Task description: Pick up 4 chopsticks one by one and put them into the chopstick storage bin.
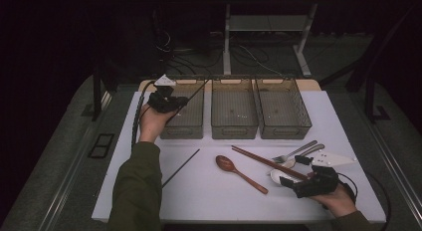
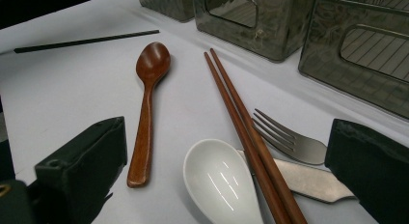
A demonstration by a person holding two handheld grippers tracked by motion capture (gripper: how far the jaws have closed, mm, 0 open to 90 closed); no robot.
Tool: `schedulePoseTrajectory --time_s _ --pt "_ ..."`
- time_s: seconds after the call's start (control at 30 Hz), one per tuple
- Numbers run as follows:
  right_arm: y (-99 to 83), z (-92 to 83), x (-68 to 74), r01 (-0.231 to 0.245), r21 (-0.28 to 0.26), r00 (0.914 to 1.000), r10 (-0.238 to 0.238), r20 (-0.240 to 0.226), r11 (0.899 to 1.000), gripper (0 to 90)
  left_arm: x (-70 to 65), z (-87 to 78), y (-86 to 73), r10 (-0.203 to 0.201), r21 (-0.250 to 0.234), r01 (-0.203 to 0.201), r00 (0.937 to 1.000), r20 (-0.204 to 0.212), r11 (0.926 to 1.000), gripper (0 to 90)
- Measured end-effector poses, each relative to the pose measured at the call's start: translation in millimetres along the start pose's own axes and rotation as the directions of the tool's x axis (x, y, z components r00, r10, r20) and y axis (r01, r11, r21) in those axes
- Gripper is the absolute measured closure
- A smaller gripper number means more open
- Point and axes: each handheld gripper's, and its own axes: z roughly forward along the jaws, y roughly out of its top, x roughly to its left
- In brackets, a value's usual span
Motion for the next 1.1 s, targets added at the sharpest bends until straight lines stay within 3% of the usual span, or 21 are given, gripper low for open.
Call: schedulePoseTrajectory --time_s 0.1,0.27,0.37,0.57,0.8,1.0,1.1 --pt "-0.3 -0.6 -0.2 0.002 -0.002 1.0000 -0.002 -0.001 1.000 1.4 4.2 2.1 -0.5 -0.002 -0.014 0.002 0.9999 -0.012 0.9999 85.5" --pt "-0.6 -0.9 -0.8 -0.001 -0.001 1.0000 0.001 0.000 1.000 1.4 10.6 8.4 -7.6 0.027 0.033 -0.026 0.9985 -0.048 0.9991 85.5" --pt "-0.7 -0.9 -0.6 0.002 0.001 1.0000 -0.002 0.000 1.000 1.4 13.0 9.3 -10.6 0.013 0.023 -0.011 0.9986 -0.052 0.9997 85.5" --pt "-0.7 -0.9 -0.3 0.004 0.001 1.0000 -0.004 0.001 1.000 1.4 15.5 11.9 -17.9 0.009 0.049 -0.006 0.9976 -0.068 0.9988 85.4" --pt "-0.8 -0.9 -0.3 0.002 0.001 1.0000 -0.002 0.001 1.000 1.4 19.8 13.7 -28.3 -0.047 0.064 0.052 0.9966 -0.067 0.9966 85.4" --pt "-0.7 -0.9 -0.4 0.004 0.001 1.0000 -0.004 0.003 1.000 1.4 20.4 13.3 -30.4 -0.067 0.067 0.072 0.9949 -0.075 0.9951 82.9" --pt "-0.7 -0.8 -0.5 0.003 0.001 1.0000 -0.003 0.003 1.000 1.4 21.1 12.4 -30.3 -0.065 0.066 0.071 0.9941 -0.087 0.9953 76.6"
